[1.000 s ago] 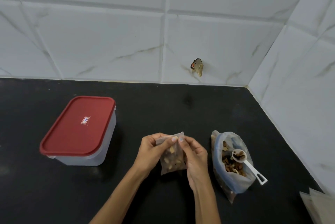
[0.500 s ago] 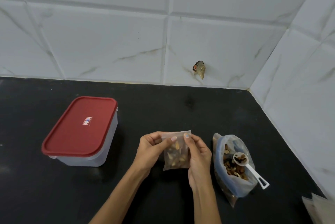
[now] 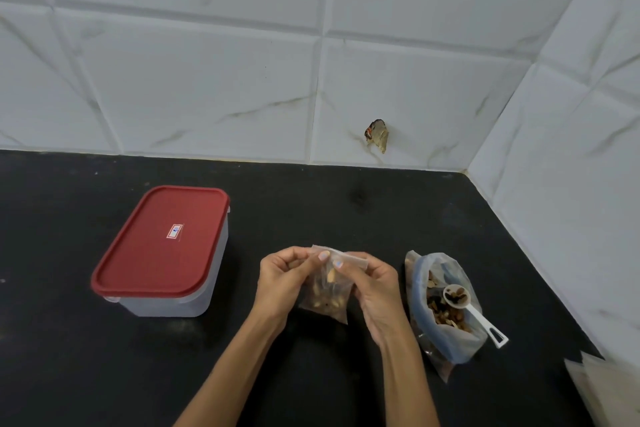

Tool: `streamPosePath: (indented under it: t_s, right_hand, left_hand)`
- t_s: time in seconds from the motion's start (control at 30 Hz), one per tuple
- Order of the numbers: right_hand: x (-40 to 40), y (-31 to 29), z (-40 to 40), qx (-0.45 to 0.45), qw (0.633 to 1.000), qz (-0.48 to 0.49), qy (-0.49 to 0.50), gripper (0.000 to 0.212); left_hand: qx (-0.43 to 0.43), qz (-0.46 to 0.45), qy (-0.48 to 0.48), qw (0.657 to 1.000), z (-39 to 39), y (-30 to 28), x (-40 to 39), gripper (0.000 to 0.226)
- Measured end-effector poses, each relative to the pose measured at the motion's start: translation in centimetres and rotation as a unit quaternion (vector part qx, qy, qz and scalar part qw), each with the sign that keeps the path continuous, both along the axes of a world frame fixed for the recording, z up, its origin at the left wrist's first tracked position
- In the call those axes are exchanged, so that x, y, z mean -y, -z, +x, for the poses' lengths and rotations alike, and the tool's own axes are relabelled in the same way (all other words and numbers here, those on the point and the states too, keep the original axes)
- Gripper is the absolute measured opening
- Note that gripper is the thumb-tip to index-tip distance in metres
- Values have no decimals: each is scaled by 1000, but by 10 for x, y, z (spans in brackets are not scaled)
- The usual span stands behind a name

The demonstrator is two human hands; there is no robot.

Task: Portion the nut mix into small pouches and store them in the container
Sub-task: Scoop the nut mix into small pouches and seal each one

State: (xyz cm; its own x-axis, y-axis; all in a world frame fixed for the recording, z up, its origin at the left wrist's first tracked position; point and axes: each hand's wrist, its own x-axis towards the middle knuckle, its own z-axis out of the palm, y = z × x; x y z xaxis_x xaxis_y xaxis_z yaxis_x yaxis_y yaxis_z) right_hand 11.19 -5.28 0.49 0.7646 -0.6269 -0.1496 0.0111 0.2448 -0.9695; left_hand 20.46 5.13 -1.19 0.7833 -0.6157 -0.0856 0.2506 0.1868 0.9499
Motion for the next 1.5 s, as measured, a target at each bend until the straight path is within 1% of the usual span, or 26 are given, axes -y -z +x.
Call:
streamPosePath:
  t_s: [0.13, 0.2, 0.3, 0.6, 0.73, 0.83, 0.93, 1.0, 1.13, 1.23, 1.33, 1.43, 1.5]
  right_hand:
    - [-2, -3, 4, 0, 999, -37, 23, 4]
    - [-4, -4, 7, 0, 998, -42, 44, 5]
    - [-7, -6, 10, -8, 998, -36, 58, 6]
    - [-13, -9, 13, -32, 997, -2, 74, 9]
    - [-15, -7, 15, -37, 997, -6, 72, 15]
    - [-14, -5, 16, -41, 996, -19, 74, 17]
    - [-11, -4, 17, -41, 996, -13, 75, 13]
    - [-10, -4, 16, -37, 996, -8, 83, 11]
    - [-9, 0, 16, -18, 995, -4, 96, 19]
    - [-9, 2, 14, -10, 996, -13, 87, 22]
    - [-9, 5, 12, 4, 997, -4, 82, 23]
    - [-8, 6, 12, 13, 996, 12, 83, 22]
    - [-6, 7, 13, 15, 997, 18, 74, 17]
  left_hand:
    - [9, -11, 23, 1000, 1, -5, -2, 11]
    - [10, -18, 35, 999, 3, -9, -3, 14]
    - [14, -13, 39, 999, 4, -12, -3, 11]
    - [12, 8, -10, 1000, 0, -9, 2, 18]
    - [31, 50, -26, 998, 6, -4, 1, 20]
    - [33, 60, -20, 997, 8, -5, 0, 21]
    - [39, 67, -25, 997, 11, -7, -1, 23]
    - [40, 65, -23, 997, 12, -8, -2, 25]
    - [34, 42, -21, 998, 10, -8, -3, 27]
    - [1, 35, -4, 999, 11, -7, -6, 28]
    - [-26, 26, 5, 999, 10, -5, -7, 24]
    - [-15, 28, 10, 999, 12, -4, -8, 22]
    - [-10, 22, 11, 1000, 11, -4, -8, 19]
